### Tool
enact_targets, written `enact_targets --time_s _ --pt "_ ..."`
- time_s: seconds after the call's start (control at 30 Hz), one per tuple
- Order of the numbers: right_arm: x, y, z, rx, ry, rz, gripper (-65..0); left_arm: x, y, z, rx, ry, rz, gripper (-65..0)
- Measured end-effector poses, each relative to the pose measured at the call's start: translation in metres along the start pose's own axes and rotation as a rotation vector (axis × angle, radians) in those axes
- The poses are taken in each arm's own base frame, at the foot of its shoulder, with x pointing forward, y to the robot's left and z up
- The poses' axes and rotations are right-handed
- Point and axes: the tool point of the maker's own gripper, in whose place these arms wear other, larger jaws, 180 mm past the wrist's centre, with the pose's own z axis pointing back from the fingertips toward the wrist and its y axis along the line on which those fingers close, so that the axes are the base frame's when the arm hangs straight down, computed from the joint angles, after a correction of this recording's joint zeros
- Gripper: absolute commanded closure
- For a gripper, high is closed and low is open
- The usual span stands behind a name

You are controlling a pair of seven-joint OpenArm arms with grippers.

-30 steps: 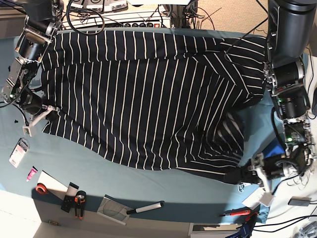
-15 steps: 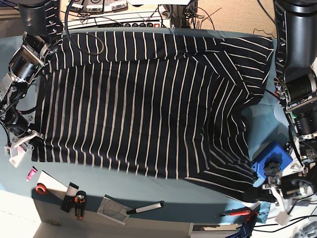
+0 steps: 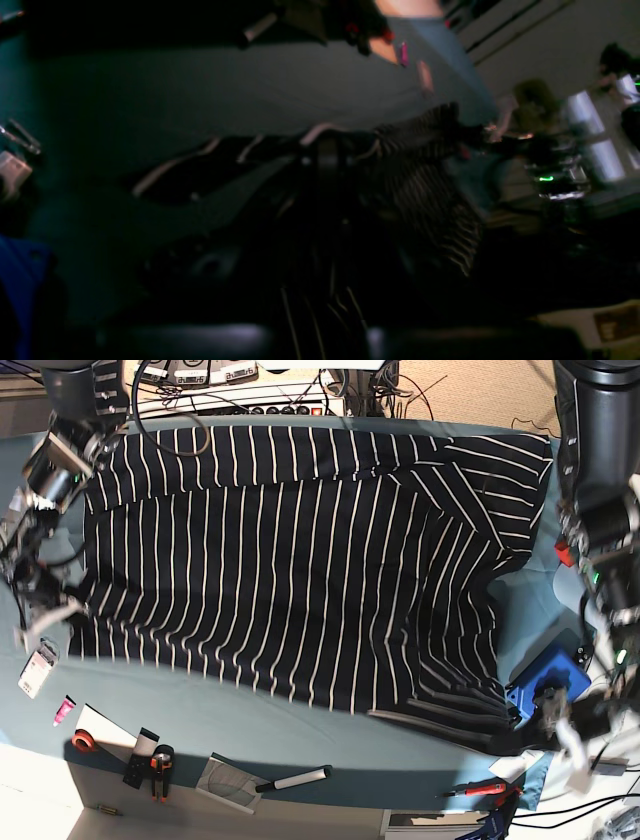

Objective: Layout the t-shirt on the table in an organized manner, then fold the t-shirt properly
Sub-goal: 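Lift the shirt side with both grippers and fold it over lengthwise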

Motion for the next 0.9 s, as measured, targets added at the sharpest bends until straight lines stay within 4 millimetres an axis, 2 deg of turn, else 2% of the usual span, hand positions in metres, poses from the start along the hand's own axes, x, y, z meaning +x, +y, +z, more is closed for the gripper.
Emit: enact_targets --time_s 0.1,0.2,0.33,0.43,0.53,0.67,0.73,0.8,0.9 --pt "-0.004 -0.007 0.009 0.019 -0.029 -0.058 0.0 0.000 0.005 0.021 0.003 -0.029 0.014 0.0" --pt "-0.010 -0.012 0.016 0.030 -0.034 -0.111 0.0 -0.010 0.015 0.036 0.035 -0.019 0.030 0.0" --pt "-0.012 -0.016 0.020 0.029 -0.043 -0.136 0.0 -0.035 0.024 0.043 0.060 0.022 0.059 0.0" --pt "-0.011 -0.016 0.019 0.029 -0.049 -0.136 0.0 -0.039 0.023 0.041 0.055 0.027 0.050 0.0" --pt "-0.008 -0.017 0.020 0.024 -0.066 -0.136 0.0 -0.027 0.011 0.025 0.009 0.000 0.014 0.0" --pt "-0.003 -0.019 0.020 0.015 -0.091 -0.138 0.0 0.001 -0.016 -0.012 -0.077 -0.041 -0.033 0.0" --pt "-0.003 -0.020 0.021 0.013 -0.094 -0.140 0.0 0.007 -0.001 -0.031 0.063 0.016 -0.109 0.0" --pt "-0.003 -0.020 0.020 0.013 -0.092 -0.140 0.0 0.026 0.012 -0.044 0.191 0.004 -0.212 0.0" --pt "-0.003 -0.020 0.020 0.014 -0.089 -0.134 0.0 0.050 0.006 -0.057 0.266 0.061 -0.365 0.0"
